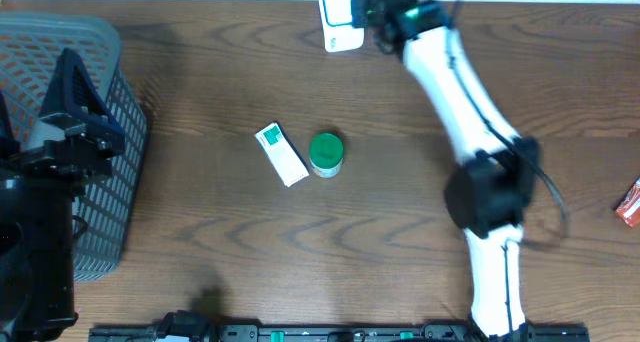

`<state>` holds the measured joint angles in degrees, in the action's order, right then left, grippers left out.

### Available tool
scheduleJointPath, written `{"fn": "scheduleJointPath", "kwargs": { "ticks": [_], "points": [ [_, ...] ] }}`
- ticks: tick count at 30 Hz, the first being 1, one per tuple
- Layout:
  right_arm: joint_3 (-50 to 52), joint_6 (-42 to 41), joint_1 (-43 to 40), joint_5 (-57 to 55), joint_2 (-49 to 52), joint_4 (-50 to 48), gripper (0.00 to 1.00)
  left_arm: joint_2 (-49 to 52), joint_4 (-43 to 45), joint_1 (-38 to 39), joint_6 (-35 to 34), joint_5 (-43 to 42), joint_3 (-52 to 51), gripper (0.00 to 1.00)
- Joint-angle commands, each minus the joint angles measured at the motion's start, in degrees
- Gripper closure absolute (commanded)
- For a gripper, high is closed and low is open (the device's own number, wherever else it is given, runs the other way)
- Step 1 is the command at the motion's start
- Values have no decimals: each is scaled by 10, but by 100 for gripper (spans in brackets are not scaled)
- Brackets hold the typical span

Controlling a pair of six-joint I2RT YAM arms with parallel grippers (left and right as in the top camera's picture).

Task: Scan the item barcode
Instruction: 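Carry the tissue pack to the right table edge and drop it, then swing the right gripper over the green-capped jar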

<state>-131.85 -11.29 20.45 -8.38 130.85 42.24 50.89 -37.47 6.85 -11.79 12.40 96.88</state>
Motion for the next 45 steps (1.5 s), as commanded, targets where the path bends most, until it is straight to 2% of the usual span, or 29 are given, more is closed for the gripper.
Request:
{"fn": "scheduleJointPath", "kwargs": {
  "ticks": [1, 2, 5, 10, 16, 17, 20, 25, 26, 27, 29, 30, 31, 39, 45],
  "points": [
    [-24, 41, -19, -136, -111, 131, 92, -2, 2, -2, 1, 3, 0, 17],
    [-24, 40, -39, -174, -134, 224, 93, -2, 2, -2, 1, 3, 0, 17],
    [-24, 19, -89, -233, -147, 341, 93, -2, 2, -2, 1, 3, 0, 17],
    [10, -22, -214, -240, -142, 432, 94, -2, 2, -2, 1, 3, 0, 17],
    [132, -35, -346, -194, -139, 384, 94, -2, 2, -2, 1, 3, 0, 17],
    [165, -35, -368, -191, -139, 362, 93, -2, 2, -2, 1, 3, 0, 17],
    [252, -35, -422, -189, -139, 300, 79, -2, 2, -2, 1, 3, 0, 17],
    [365, -35, -496, -172, -139, 216, 77, -2, 2, -2, 1, 3, 0, 17],
    [381, -35, -510, -157, -139, 202, 75, -2, 2, -2, 1, 3, 0, 17],
    [393, -35, -521, -143, -139, 192, 63, -2, 2, -2, 1, 3, 0, 17],
    [403, -35, -539, -117, -139, 177, 36, -2, 2, -2, 1, 3, 0, 17],
    [402, -35, -547, -105, -139, 175, 12, -2, 2, -2, 1, 3, 0, 17],
    [398, -35, -553, -94, -140, 176, 1, -2, 2, -2, 1, 3, 0, 17],
    [292, -35, -552, 0, -196, 230, 1, -2, 2, -2, 1, 3, 0, 17],
    [259, -35, -508, 270, -273, 268, 1, -2, 2, -2, 1, 3, 0, 17]
  ]
}}
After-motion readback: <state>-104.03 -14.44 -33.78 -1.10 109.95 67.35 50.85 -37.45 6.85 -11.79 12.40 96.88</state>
